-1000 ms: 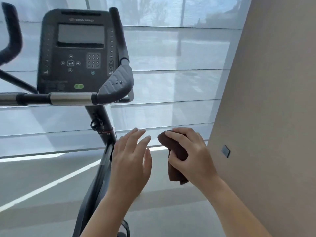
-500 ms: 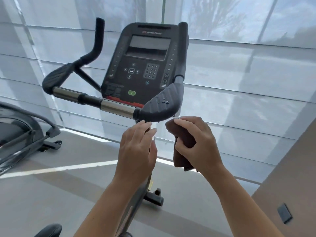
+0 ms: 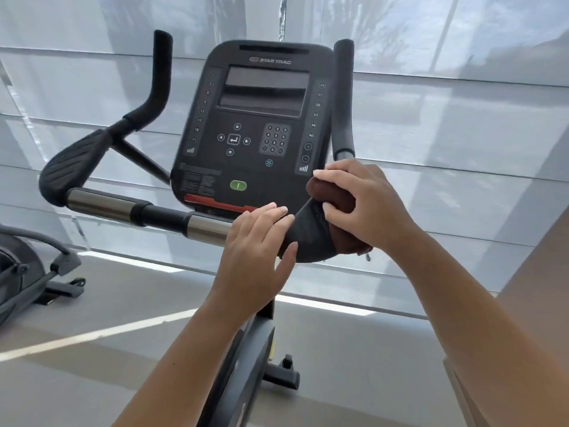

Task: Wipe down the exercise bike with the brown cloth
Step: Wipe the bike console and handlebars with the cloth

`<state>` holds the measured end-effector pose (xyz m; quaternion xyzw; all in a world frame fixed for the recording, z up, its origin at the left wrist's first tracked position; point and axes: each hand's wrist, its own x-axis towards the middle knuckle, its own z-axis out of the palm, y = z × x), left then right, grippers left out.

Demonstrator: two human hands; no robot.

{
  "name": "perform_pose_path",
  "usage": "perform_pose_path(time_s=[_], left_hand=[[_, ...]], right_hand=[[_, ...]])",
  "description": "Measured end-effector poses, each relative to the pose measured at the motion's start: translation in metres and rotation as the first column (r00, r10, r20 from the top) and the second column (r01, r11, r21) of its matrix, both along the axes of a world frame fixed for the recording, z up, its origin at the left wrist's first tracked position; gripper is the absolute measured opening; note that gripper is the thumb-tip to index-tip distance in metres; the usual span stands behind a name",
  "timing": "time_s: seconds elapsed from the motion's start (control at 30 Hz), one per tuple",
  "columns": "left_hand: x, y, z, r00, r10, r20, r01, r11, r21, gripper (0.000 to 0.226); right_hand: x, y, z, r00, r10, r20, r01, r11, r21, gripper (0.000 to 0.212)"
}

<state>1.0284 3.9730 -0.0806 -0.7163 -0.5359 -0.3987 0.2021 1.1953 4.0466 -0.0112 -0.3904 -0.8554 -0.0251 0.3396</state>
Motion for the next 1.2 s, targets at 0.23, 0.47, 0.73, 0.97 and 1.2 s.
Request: perform_pose_path(time_s=[0.23,0.47,0.73,0.97,1.2], left_hand=[[-0.032,0.017,-0.015,0.994,-0.105,-0.024,0.105,0.994,0.004,0.041],[-0.036,0.022,-0.02,0.983,-0.177,0.038,0.175,0.983,0.056,0.04],[-0.036,0.023,-0.021,0.975,-0.208,0.084,0.202,0.977,0.074,0.039],[-0.036,0.024,-0.021,0.974,-0.211,0.083,0.205,0.976,0.075,0.039],[-0.037,0.025,-0.024,0.974,-0.21,0.09,0.201,0.974,0.1,0.038]], right_hand=[[-0.021,-0.027,-0.032,0.991,-0.088,-0.102,0.106,0.978,0.182,0.038],[-0.01,-0.006,-0.003,0.998,-0.057,-0.003,0.056,0.991,0.12,0.036],[-0.026,-0.04,-0.023,0.999,-0.049,-0.017,0.05,0.995,0.092,0.04],[-0.009,-0.023,0.008,1.0,0.0,0.009,-0.001,0.984,0.176,0.039],[-0.01,0.0,0.006,0.989,-0.119,0.09,0.128,0.986,-0.105,0.061]])
